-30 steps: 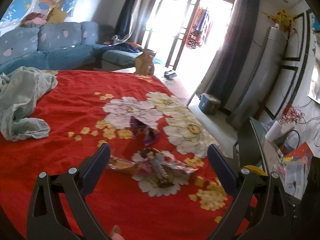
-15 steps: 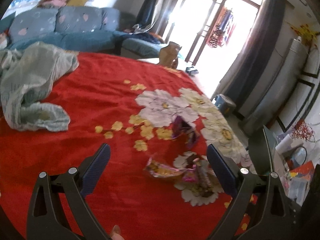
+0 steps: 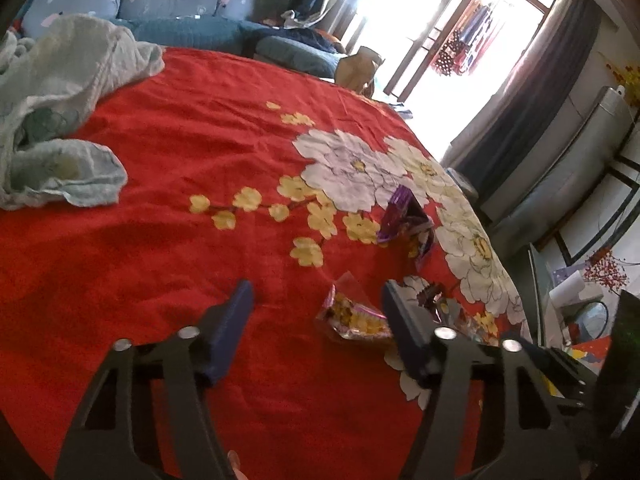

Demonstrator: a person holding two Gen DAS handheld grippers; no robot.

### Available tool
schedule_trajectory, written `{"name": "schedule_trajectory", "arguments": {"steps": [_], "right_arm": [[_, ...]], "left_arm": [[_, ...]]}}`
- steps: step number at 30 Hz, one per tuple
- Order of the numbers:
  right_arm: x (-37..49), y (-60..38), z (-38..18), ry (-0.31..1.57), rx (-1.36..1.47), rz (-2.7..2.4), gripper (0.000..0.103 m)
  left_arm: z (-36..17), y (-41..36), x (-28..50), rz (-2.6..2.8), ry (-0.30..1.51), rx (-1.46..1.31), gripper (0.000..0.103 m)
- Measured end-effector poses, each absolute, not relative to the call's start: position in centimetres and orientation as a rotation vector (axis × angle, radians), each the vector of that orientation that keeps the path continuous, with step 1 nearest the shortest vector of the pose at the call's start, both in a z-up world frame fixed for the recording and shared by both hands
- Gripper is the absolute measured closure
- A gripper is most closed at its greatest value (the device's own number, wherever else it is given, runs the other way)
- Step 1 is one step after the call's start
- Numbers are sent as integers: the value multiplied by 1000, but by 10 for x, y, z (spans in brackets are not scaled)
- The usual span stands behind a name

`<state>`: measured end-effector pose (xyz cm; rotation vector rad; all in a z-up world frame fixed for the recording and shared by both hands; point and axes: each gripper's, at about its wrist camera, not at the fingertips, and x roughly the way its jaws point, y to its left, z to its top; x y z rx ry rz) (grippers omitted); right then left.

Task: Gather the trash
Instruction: 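Close the left tool on the candy wrappers while the right tool grasps the red chip bag, then carry the candy wrappers and red chip bag over the yellow bin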

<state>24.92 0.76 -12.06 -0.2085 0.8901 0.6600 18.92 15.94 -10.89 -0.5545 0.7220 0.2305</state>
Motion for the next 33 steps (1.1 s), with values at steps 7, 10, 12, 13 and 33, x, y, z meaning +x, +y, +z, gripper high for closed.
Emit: {"name": "schedule_trajectory", "arguments": {"steps": [7,10,12,13,33], "right_arm": [[241,6,-132,912,-198,681,79],[236,1,-133,913,-178,686,80],[233,-2,-133,913,-165,687,83],[231,-4,-133,914,-155,690,83],[199,-45,-130,921,-13,673,83]], "left_arm": [[-117,151,196,201,755,-544,67],[-119,150,195,197,760,-545,77],[-121,150,194,190,762,-553,84],[-121,150,194,186,762,-556,87],[-80,132,162,108,649,-534,93]]}}
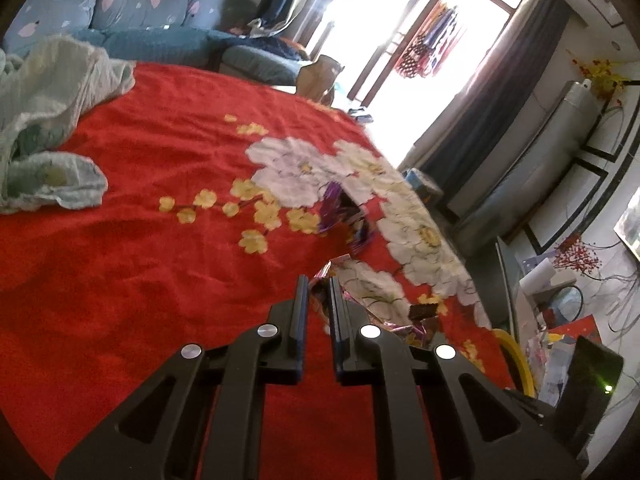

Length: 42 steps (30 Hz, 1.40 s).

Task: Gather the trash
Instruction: 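Carry the candy wrappers and red chip bag over the yellow bin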

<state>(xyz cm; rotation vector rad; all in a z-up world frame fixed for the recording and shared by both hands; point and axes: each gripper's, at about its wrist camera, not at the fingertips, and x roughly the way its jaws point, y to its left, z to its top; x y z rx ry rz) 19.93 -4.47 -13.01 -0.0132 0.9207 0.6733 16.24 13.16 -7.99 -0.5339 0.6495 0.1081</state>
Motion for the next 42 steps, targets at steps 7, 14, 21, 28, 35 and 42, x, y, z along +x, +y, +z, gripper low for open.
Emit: {"name": "schedule_trajectory", "arguments": {"steps": [7,14,21,28,35,42], "right_arm": [[197,-64,-126,912,26,632,83],[198,-86,-122,898,58,600,83],[200,-107,-114,875,89,573,83],[201,-128,-104,847,114,543,83],[204,-149,-98,829,133,508,83],[207,-170,-96,817,148,469,83]], "left_arm": [[-55,117,154,69,600,-498,93],[-40,94,153,22,580,-450,93],[-32,72,154,-18,576,-414,94],[-25,50,153,-60,574,-376,94],[-19,32,152,-94,570,-348,94],[-17,15,151,-125,570,-320,94]]}}
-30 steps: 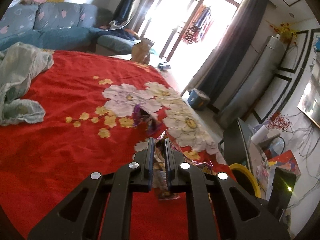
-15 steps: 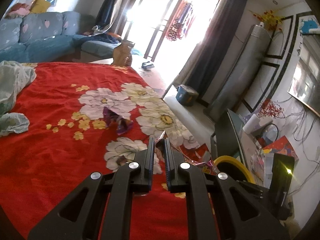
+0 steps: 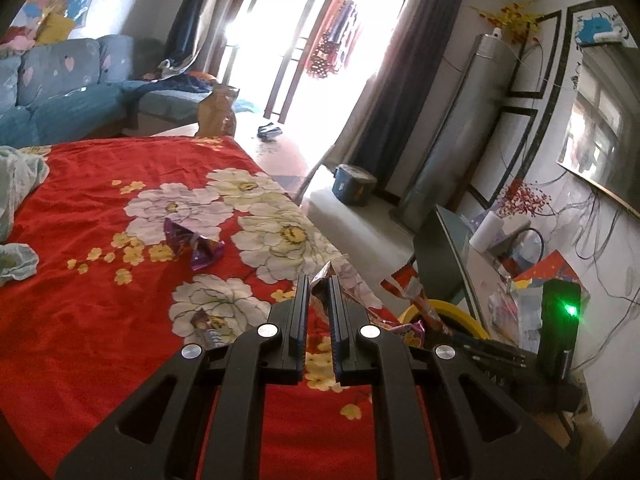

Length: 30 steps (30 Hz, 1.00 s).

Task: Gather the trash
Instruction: 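Carry the candy wrappers and red chip bag over the yellow bin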

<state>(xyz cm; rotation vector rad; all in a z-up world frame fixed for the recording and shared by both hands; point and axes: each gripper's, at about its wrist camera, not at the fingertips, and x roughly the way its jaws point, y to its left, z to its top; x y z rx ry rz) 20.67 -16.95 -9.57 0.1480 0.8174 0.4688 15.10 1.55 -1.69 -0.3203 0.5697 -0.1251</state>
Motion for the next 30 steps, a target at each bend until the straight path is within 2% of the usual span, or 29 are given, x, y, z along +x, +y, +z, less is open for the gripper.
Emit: {"name": "schedule_trajectory", "arguments": {"steps": [30], "right_arm": [[204,-256,-114,833,240,307,83]], "left_arm": [[-20,-62,155,-244,590,-200,94]]}}
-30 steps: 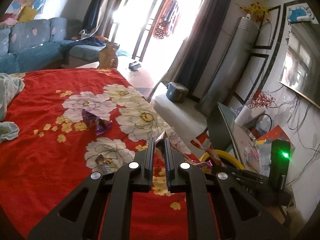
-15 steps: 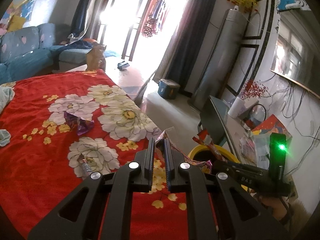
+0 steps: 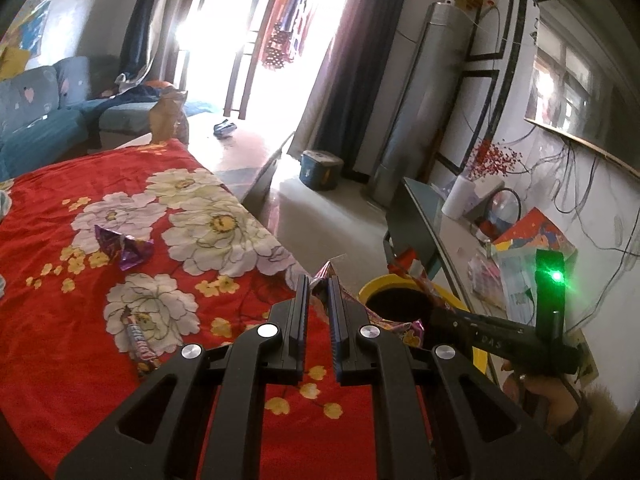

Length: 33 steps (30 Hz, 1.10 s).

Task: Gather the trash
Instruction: 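Carry the candy wrappers and red chip bag over the yellow bin, then open both tools to drop the wrappers and chip bag into the bin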

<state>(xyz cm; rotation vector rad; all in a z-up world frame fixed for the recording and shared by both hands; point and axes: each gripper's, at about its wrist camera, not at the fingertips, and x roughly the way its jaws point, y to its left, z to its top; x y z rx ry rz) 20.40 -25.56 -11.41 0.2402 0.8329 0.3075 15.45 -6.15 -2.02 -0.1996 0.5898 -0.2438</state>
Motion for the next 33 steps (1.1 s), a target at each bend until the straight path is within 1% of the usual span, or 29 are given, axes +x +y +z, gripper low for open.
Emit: {"name": "schedule_trajectory", "arguments": {"steps": [17,33], "right_arm": [[206,-299,-124,852,306,220,83],[208,-338,-135,868,398,143,82]], "left_arm": [[-29,-118,162,-325,614,-128,94],[-51,-178,173,-404,657,-42,94]]}}
